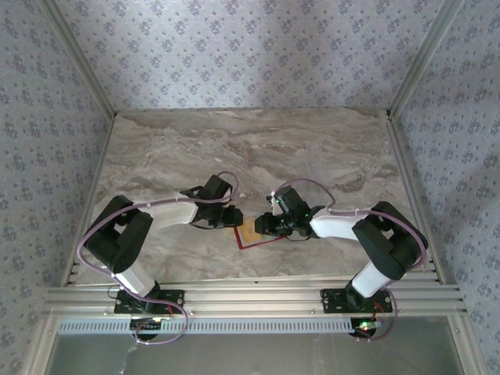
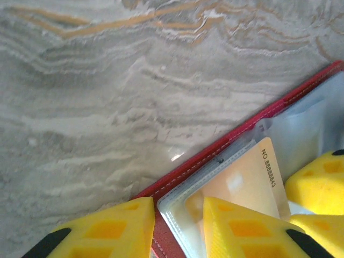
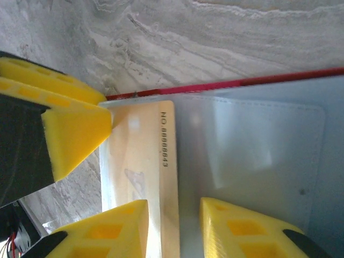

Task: Put the credit cards into the card holder
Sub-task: Insert the credit card into the card slot.

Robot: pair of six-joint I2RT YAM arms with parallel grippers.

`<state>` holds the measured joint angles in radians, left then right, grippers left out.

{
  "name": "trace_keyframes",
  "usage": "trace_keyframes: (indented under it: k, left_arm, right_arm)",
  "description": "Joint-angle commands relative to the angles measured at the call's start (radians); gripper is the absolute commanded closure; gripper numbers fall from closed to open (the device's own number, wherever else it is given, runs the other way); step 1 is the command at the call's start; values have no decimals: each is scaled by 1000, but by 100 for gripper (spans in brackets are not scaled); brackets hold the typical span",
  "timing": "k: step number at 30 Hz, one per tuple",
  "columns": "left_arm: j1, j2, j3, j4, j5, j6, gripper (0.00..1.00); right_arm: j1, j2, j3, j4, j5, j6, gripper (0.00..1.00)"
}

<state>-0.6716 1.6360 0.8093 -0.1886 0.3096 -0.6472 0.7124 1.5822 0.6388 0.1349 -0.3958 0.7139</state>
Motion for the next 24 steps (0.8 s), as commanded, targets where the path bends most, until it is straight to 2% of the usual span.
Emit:
trace_keyframes:
  k: [1,6,15,22,24]
  left_arm:
    - [8,-26,-38,-51,20,3,72]
    - [10,-73,-80,12,77,-8,74]
    - [30,-237,-120,-56,26,11,71]
    - [-22,-193,-151,-18,58,3,88]
    - [-46,-164,-149,3,65,-4,90]
  right_arm:
    - [2,-9,23,-99,51,-36,64]
    - [13,20,51,-113,48,-45,67]
    - [21,23,59,-116,46,-45,71]
    - [37,20,73,-122,44,-51,76]
    - [43,29,81,-121,42,-51,78]
